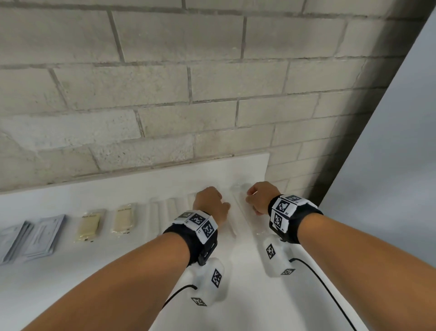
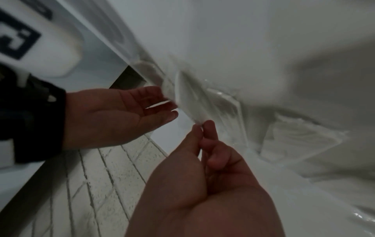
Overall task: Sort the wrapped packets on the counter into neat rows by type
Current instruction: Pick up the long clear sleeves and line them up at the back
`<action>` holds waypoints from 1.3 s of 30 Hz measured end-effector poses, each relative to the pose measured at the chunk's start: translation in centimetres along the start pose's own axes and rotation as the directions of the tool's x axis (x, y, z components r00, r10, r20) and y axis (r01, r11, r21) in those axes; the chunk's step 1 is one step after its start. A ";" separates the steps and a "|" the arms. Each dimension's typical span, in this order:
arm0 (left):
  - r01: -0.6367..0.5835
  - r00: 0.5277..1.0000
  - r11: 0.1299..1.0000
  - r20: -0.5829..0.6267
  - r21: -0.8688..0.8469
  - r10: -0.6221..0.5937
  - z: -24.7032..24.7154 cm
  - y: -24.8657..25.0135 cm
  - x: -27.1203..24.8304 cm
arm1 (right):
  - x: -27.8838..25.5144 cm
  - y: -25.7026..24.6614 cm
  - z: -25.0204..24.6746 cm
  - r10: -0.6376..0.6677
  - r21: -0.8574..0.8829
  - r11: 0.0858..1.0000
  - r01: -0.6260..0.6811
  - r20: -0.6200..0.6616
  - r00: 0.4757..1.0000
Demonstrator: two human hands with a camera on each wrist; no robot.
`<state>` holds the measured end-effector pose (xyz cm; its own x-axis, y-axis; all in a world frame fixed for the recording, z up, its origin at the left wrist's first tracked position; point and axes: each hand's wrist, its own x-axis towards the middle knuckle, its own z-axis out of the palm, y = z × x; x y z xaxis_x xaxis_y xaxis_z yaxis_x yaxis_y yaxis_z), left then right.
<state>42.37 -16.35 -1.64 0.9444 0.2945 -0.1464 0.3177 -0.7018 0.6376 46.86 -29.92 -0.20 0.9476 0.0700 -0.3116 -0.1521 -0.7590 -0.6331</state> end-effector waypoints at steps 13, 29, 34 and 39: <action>-0.332 0.938 0.847 0.239 0.415 0.251 0.4 -1.7 -1.7 | -2.4 1.9 1.2 -0.194 -0.460 0.857 0.230 0.126 0.973; -0.332 0.924 0.867 0.312 0.372 0.221 0.9 -1.0 -2.6 | -2.3 2.6 1.4 -0.194 -0.400 0.893 0.204 0.067 0.979; -0.310 0.927 0.870 0.325 0.384 0.187 0.5 -0.9 -2.8 | -2.4 2.5 1.4 -0.187 -0.438 0.875 0.204 0.083 0.979; -0.288 0.935 0.878 0.312 0.381 0.171 0.5 -0.9 -2.9 | -2.2 2.6 1.4 -0.180 -0.428 0.881 0.202 0.091 0.979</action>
<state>39.42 -16.89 -2.18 0.9634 -0.0472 -0.2640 0.0395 -0.9487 0.3137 43.94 -31.13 -2.14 0.9299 0.2644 -0.2557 0.1775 -0.9314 -0.3177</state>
